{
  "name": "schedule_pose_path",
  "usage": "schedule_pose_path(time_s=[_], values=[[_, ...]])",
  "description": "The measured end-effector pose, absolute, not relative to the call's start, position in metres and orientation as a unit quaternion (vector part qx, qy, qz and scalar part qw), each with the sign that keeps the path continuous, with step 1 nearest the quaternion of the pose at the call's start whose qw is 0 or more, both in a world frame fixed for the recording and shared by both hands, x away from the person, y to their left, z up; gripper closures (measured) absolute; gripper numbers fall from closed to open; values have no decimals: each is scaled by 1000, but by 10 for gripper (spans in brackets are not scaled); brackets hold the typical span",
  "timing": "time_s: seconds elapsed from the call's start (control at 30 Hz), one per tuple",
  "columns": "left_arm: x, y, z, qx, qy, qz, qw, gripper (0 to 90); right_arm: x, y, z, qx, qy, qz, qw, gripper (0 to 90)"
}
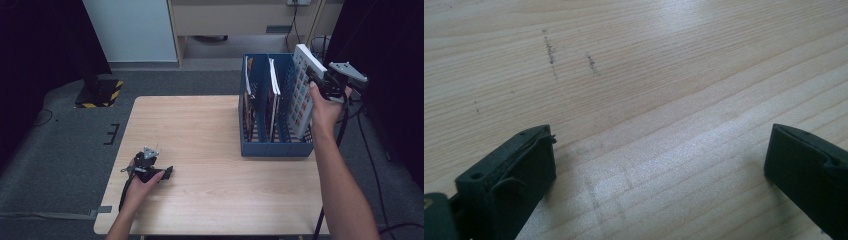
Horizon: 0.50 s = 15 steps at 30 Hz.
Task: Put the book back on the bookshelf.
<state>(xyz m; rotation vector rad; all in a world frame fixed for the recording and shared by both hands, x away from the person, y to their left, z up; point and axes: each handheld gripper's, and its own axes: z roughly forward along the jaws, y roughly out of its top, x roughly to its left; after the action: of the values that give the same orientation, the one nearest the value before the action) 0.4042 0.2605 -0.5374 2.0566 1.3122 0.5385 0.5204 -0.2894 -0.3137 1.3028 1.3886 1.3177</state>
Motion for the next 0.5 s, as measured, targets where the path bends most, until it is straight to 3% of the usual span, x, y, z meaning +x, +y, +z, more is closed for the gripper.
schedule_pose_path(time_s=[0.5], values=[[404,260,-537,780,499,205,316,0,523,-292,-334,519,550,523,394,734]])
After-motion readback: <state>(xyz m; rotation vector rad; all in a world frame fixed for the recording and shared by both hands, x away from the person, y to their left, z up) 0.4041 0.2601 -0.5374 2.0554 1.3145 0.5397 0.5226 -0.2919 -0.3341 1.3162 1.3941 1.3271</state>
